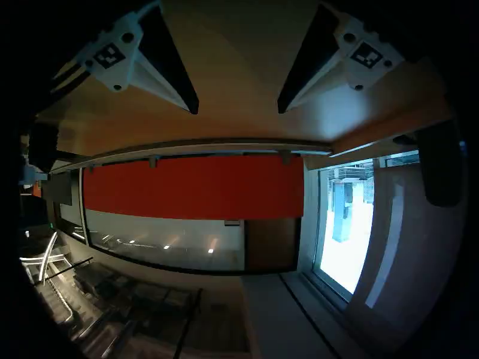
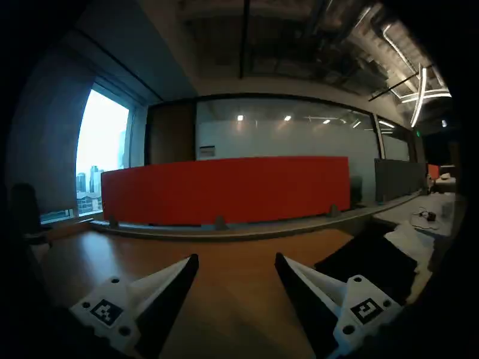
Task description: Fold towel
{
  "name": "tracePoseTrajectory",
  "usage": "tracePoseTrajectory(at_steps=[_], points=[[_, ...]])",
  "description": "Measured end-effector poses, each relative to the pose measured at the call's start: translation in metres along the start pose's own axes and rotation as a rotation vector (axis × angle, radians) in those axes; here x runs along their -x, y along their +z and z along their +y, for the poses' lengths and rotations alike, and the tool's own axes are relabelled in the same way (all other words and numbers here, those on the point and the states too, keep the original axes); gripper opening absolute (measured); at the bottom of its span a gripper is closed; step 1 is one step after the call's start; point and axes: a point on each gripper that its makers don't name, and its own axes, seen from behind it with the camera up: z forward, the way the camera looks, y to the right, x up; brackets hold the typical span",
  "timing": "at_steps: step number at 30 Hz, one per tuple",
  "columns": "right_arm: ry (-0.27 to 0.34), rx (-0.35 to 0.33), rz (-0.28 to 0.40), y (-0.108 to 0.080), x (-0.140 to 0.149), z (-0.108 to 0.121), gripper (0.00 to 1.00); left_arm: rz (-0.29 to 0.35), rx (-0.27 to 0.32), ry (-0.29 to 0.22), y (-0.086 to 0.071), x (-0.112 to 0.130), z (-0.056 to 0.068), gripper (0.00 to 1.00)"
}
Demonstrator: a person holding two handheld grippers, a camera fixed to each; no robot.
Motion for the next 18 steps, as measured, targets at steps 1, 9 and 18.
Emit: tracePoseTrajectory(at_steps=[1,9,18], points=[[-0.002,0.001,-0.001,0.0,0.004,0.001,0.99,0.0,0.0,0.0,0.0,0.0,0.0,0.98],[-0.028,0.025,-0.023,0.002,0.031,0.011,0.99,0.0,0.0,0.0,0.0,0.0,0.0,0.98],[-0.042,0.012,-0.027,0.0,0.047,0.011,0.99,0.0,0.0,0.0,0.0,0.0,0.0,0.98]])
